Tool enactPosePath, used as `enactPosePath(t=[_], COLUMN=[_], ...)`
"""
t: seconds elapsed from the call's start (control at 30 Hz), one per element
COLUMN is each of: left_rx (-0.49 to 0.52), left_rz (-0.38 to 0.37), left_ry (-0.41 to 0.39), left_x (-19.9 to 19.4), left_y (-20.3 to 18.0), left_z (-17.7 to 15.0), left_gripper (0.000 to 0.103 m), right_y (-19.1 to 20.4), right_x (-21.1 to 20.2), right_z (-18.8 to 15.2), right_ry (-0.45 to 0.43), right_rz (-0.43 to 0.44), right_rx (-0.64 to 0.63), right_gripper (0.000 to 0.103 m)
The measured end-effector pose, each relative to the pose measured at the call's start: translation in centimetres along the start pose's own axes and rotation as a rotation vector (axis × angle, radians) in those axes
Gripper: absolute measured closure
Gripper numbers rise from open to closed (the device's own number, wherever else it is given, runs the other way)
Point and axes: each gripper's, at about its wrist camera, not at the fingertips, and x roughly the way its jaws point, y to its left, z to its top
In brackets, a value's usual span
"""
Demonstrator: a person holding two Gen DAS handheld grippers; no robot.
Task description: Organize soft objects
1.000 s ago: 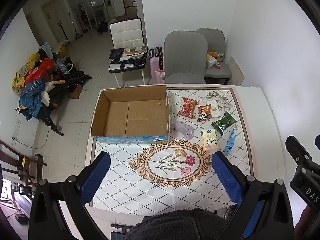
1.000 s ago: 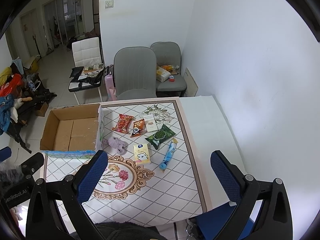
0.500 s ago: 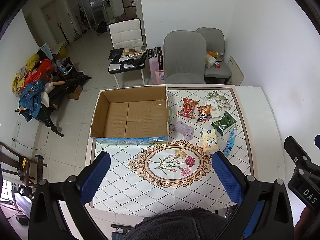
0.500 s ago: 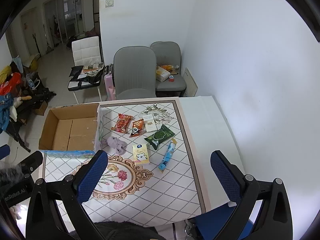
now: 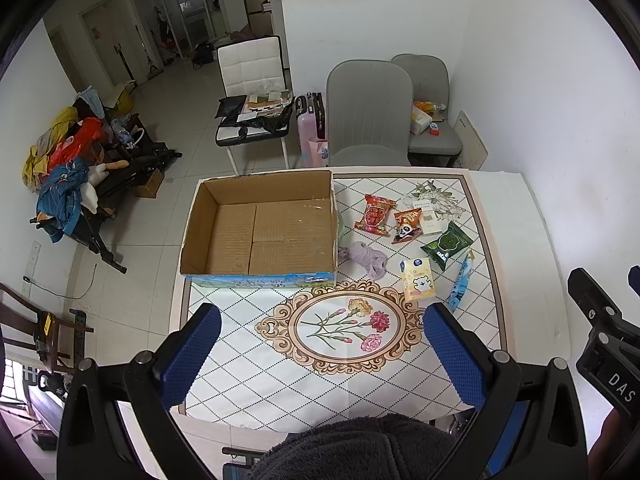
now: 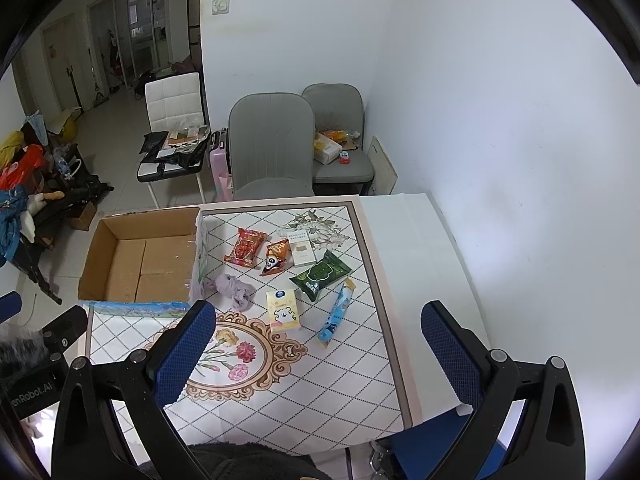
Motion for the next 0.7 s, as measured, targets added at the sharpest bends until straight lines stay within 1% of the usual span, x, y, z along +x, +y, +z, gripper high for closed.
enactPosePath(t=[0.7], left_rx=[0.004], left_rz=[0.001], left_ry=[-0.003], left_x=[0.48], left_y=[-0.83], left_z=[-0.17], left_gripper=[0.0], right_y=[-0.39], right_x=[0.4], right_z=[-0.2], right_ry=[-0.003], right_rz=[0.003], right_rx=[0.011], right_gripper=[0.0])
